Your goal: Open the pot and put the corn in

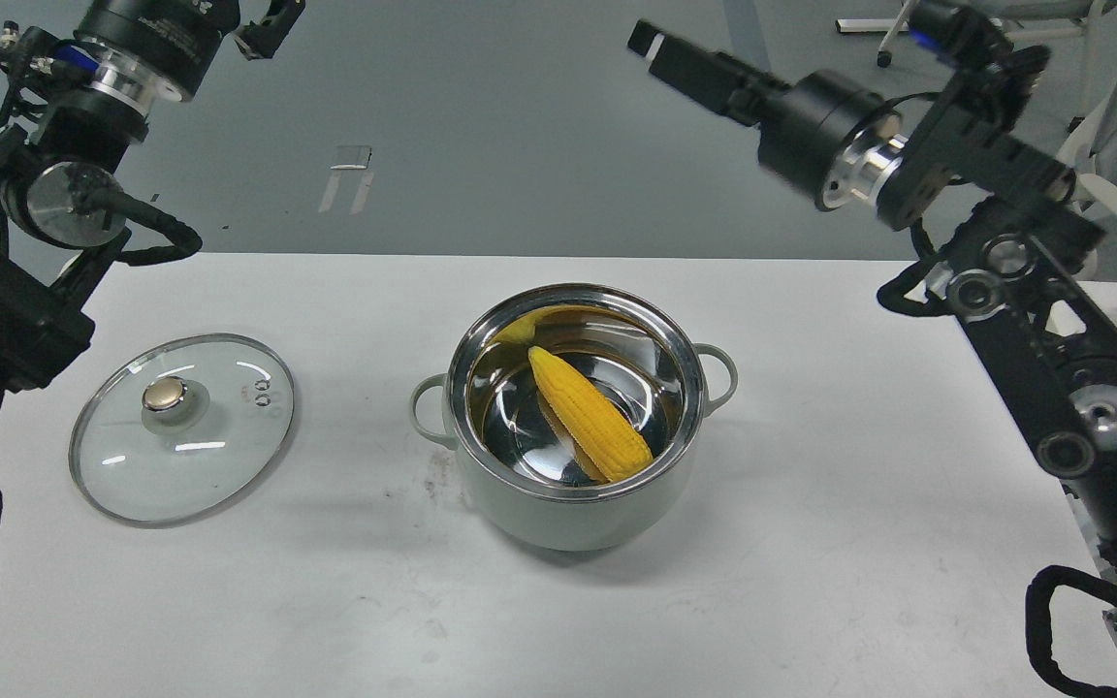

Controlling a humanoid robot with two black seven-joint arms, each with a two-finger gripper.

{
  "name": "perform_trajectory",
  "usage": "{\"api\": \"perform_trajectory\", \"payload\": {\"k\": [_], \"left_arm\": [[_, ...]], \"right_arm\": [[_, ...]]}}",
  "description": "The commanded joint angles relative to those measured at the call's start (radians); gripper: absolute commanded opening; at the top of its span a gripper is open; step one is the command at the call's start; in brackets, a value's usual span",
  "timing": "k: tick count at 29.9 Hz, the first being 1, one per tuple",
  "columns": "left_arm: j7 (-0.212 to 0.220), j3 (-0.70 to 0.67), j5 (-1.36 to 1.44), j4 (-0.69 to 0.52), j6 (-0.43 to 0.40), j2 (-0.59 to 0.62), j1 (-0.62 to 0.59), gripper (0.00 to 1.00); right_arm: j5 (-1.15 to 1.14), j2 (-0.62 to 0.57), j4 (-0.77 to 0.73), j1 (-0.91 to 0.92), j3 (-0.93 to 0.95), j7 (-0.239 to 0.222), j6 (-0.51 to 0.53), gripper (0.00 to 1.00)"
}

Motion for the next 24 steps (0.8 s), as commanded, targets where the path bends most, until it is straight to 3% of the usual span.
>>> {"api": "perform_trajectory", "payload": {"k": [1,8,17,24], "left_arm": [[-0.006,0.000,0.000,0.001,-0.032,0.021,0.046,0.98],[-0.006,-0.001,-0.016,-0.001,-0.032,0.068,0.077,0.98],[0.001,-0.094,-0.034,-0.015,-0.032,0.110,0.092,0.98],[0.000,-0.153,-0.048,-0.045,-0.032,0.102,0.130,0.98]], "right_arm": [[0.211,-0.011,-0.048,0.010,0.106,0.006,-0.002,1.00],[0.480,-0.013,-0.190,0.007,0.255,0.070,-0.025,1.00],[0.908,-0.027,-0.388,0.000,0.323,0.072,-0.076,1.00],[0.946,-0.030,-0.439,-0.011,0.342,0.072,-0.076,1.00]]}}
